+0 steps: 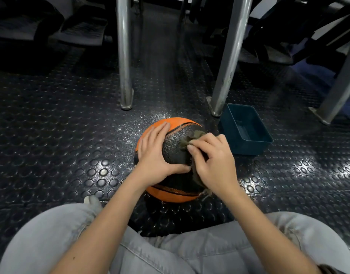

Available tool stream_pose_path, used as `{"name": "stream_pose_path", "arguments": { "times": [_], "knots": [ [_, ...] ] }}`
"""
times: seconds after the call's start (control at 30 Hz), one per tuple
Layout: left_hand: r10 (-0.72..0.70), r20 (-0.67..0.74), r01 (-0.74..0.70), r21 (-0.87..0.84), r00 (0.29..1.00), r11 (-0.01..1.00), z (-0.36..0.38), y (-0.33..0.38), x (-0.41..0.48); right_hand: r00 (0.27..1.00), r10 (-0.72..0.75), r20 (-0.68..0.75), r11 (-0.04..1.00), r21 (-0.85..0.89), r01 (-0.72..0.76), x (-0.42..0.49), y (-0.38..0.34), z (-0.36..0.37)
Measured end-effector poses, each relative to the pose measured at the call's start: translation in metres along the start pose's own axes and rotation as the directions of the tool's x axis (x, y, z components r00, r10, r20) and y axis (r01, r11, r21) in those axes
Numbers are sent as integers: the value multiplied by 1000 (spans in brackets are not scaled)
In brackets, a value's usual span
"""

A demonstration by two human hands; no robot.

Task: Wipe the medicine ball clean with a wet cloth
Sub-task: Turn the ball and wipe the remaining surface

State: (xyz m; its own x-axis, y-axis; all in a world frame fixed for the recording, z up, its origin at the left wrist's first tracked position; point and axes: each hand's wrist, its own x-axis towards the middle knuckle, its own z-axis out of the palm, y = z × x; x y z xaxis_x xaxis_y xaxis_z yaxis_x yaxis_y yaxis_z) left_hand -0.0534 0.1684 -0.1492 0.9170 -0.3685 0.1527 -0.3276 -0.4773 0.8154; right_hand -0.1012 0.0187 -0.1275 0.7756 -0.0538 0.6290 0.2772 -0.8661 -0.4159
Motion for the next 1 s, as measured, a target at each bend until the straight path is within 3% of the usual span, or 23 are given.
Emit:
{"name": "stream_pose_path", "arguments": {
  "times": [0.07,0.2,0.27,0.33,0.4,0.53,0.6,0.73,0.8,0.9,1.0],
  "knots": [
    [6,21,-6,-1,1000,1000,-1,3,1,1000,7,0,999,-43,-7,12,15,2],
    [-3,50,3,-5,999,1000,0,5,0,932,361,38,932,3,-362,36,62,6],
    [4,23,-4,12,1000,1000,2,5,0,914,405,33,914,9,-406,34,63,6],
    [10,-8,-10,17,1000,1000,3,4,-1,938,346,-11,938,-9,-346,26,44,5],
    [8,-21,-7,16,1000,1000,4,1,-3,979,198,-40,980,-21,-199,17,18,4],
    [19,-12,-19,17,1000,1000,3,4,-3,992,-124,37,986,-107,127,2,-1,5],
    [36,9,-36,31,999,999,3,7,-1,994,-98,42,987,-127,102,16,12,3],
    [62,32,-65,82,998,995,7,12,1,961,247,125,967,-88,-238,55,48,5],
    [64,26,-66,99,998,993,8,12,1,945,297,139,955,-68,-290,57,53,6],
    [91,7,-91,104,996,990,10,9,-2,978,197,70,979,-64,-193,34,32,1],
    [102,13,-103,94,995,990,12,8,-4,999,-19,38,998,-62,22,6,7,-4]
  ]
}}
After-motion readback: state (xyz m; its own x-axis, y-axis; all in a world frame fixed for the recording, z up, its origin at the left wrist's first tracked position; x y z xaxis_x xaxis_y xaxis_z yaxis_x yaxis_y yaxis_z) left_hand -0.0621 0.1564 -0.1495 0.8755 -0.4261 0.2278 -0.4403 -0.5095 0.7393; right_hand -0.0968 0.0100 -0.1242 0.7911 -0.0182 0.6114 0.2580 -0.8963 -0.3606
